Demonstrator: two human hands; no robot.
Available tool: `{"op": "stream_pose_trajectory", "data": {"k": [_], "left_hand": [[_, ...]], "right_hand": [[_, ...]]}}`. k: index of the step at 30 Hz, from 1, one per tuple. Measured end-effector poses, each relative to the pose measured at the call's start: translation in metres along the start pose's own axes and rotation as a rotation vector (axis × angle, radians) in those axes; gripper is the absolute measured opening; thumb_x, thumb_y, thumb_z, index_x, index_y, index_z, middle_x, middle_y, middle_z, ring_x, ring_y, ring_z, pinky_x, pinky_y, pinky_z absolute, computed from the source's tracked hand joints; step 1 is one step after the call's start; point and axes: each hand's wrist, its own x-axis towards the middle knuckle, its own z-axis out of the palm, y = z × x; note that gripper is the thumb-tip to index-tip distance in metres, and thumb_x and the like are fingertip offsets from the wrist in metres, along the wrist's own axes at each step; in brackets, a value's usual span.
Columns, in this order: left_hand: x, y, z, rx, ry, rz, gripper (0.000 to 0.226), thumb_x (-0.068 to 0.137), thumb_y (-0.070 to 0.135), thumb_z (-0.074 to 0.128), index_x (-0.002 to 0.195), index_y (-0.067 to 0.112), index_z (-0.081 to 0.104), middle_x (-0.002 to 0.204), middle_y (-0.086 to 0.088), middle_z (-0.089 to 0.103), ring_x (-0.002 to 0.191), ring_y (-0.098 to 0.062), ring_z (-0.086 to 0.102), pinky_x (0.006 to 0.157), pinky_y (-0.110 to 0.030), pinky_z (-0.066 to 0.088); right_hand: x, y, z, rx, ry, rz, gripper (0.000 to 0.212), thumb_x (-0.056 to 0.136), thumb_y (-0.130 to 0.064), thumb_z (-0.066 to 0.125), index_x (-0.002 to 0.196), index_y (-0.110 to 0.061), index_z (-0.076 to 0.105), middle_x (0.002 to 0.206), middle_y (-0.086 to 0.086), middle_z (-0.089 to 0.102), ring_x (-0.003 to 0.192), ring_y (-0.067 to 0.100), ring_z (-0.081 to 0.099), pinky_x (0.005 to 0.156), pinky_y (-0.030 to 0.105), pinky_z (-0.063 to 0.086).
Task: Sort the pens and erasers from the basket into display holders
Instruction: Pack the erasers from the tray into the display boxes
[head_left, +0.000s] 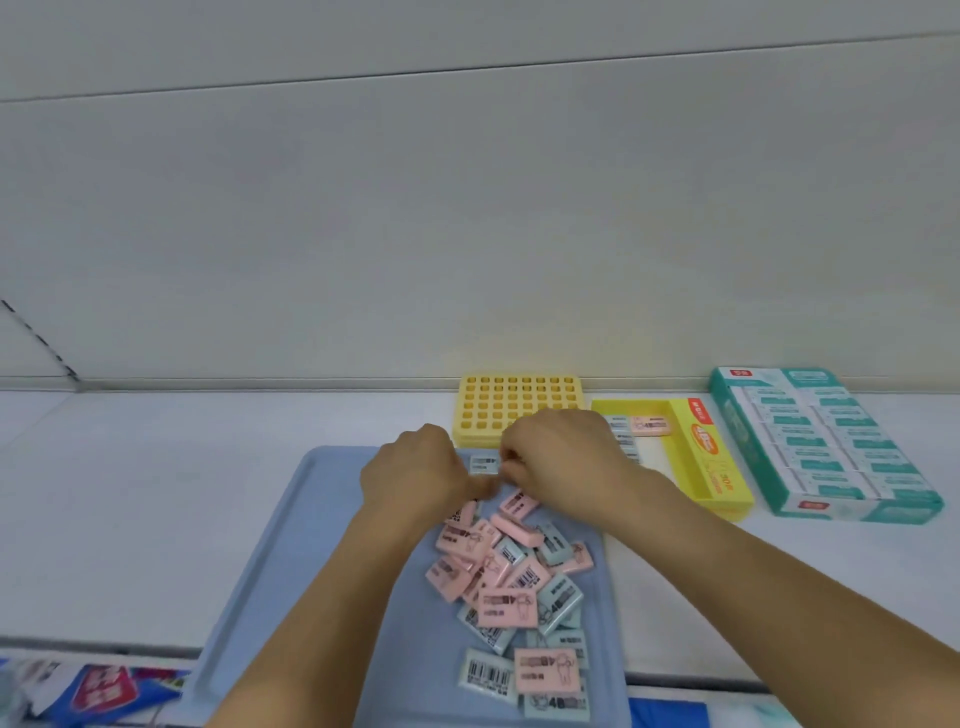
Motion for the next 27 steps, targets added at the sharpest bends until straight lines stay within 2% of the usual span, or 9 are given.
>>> {"op": "stream_pose_trajectory", "data": {"k": [2, 6, 9, 12, 16, 18, 20, 24, 27], "left_hand": [[0.002, 0.0, -0.001, -0.066, -0.043, -0.009, 0.045, 0.064, 0.056, 0.081, 0.076, 0.015, 0.068, 0.071, 0.002, 0.069, 0.071, -0.015, 0.065, 0.061, -0.029, 0.05], [0.003, -0.01, 0.0, -0.236, 0.006, 0.015, 0.022, 0.071, 0.034, 0.08, 0.076, 0.02, 0.063, 0.077, 0.005, 0.067, 0.077, -0.015, 0.064, 0.064, -0.029, 0.049], [0.002, -0.017, -0.002, -0.683, 0.01, -0.031, 0.012, 0.089, 0.019, 0.064, 0.088, 0.024, 0.054, 0.086, -0.001, 0.062, 0.068, -0.014, 0.064, 0.06, -0.029, 0.049], [0.0, -0.013, -0.011, -1.125, -0.084, -0.127, 0.015, 0.094, 0.002, 0.044, 0.096, 0.012, 0.055, 0.078, -0.009, 0.054, 0.055, -0.015, 0.056, 0.05, -0.027, 0.051], [0.002, -0.011, -0.021, -1.186, -0.243, -0.078, 0.019, 0.096, 0.021, 0.055, 0.092, 0.006, 0.065, 0.068, -0.002, 0.049, 0.048, -0.01, 0.031, 0.04, -0.02, 0.026], [0.001, -0.008, -0.024, -1.218, -0.407, 0.034, 0.029, 0.088, 0.035, 0.066, 0.092, 0.006, 0.071, 0.065, 0.0, 0.047, 0.047, -0.007, 0.025, 0.039, -0.017, 0.021], [-0.001, -0.003, -0.024, -1.283, -0.525, 0.117, 0.034, 0.075, 0.031, 0.073, 0.098, 0.006, 0.074, 0.061, 0.003, 0.038, 0.045, -0.005, 0.023, 0.037, -0.015, 0.019], [0.0, 0.012, -0.019, -1.411, -0.542, 0.169, 0.016, 0.071, 0.017, 0.074, 0.086, 0.012, 0.075, 0.057, 0.006, 0.042, 0.044, -0.003, 0.027, 0.036, -0.013, 0.02], [0.0, 0.029, -0.013, -1.496, -0.449, 0.169, 0.017, 0.07, 0.018, 0.075, 0.084, 0.01, 0.069, 0.063, 0.0, 0.05, 0.05, -0.007, 0.033, 0.035, -0.013, 0.024]], "right_hand": [[0.005, -0.007, 0.002, -0.028, -0.042, 0.0, 0.017, 0.09, -0.03, 0.059, 0.079, -0.018, 0.052, 0.069, -0.002, 0.047, 0.067, 0.023, 0.05, 0.057, 0.029, 0.032], [0.012, -0.008, -0.001, -0.007, -0.075, 0.0, 0.011, 0.085, -0.027, 0.06, 0.082, -0.018, 0.055, 0.074, -0.002, 0.053, 0.069, 0.023, 0.054, 0.056, 0.027, 0.031], [0.011, -0.007, 0.0, -0.067, -0.044, -0.054, 0.029, 0.084, -0.026, 0.055, 0.063, -0.018, 0.038, 0.06, -0.004, 0.037, 0.05, 0.016, 0.035, 0.047, 0.027, 0.019], [0.005, 0.001, 0.001, 0.016, 0.059, -0.069, 0.015, 0.088, -0.025, 0.049, 0.076, -0.017, 0.049, 0.062, -0.004, 0.045, 0.056, 0.021, 0.045, 0.045, 0.028, 0.023], [-0.01, 0.012, -0.005, 0.423, 0.312, -0.125, 0.01, 0.087, -0.012, 0.061, 0.092, -0.014, 0.068, 0.075, -0.001, 0.065, 0.067, 0.019, 0.057, 0.059, 0.034, 0.047], [-0.017, 0.015, -0.012, 0.54, 0.379, -0.173, 0.014, 0.085, -0.005, 0.068, 0.096, -0.01, 0.074, 0.08, 0.003, 0.069, 0.071, 0.02, 0.061, 0.063, 0.038, 0.051], [-0.022, 0.017, -0.017, 0.59, 0.419, -0.184, 0.018, 0.084, -0.001, 0.07, 0.1, -0.006, 0.075, 0.084, 0.006, 0.07, 0.074, 0.019, 0.061, 0.067, 0.037, 0.052], [-0.031, 0.021, -0.02, 0.813, 0.456, 0.082, 0.028, 0.09, 0.001, 0.062, 0.113, -0.013, 0.07, 0.086, 0.0, 0.069, 0.072, 0.007, 0.061, 0.071, 0.019, 0.05], [-0.037, 0.026, -0.024, 1.192, 0.369, 0.327, 0.008, 0.093, -0.014, 0.061, 0.098, -0.014, 0.068, 0.077, 0.002, 0.071, 0.062, 0.012, 0.066, 0.058, 0.02, 0.051]]}}
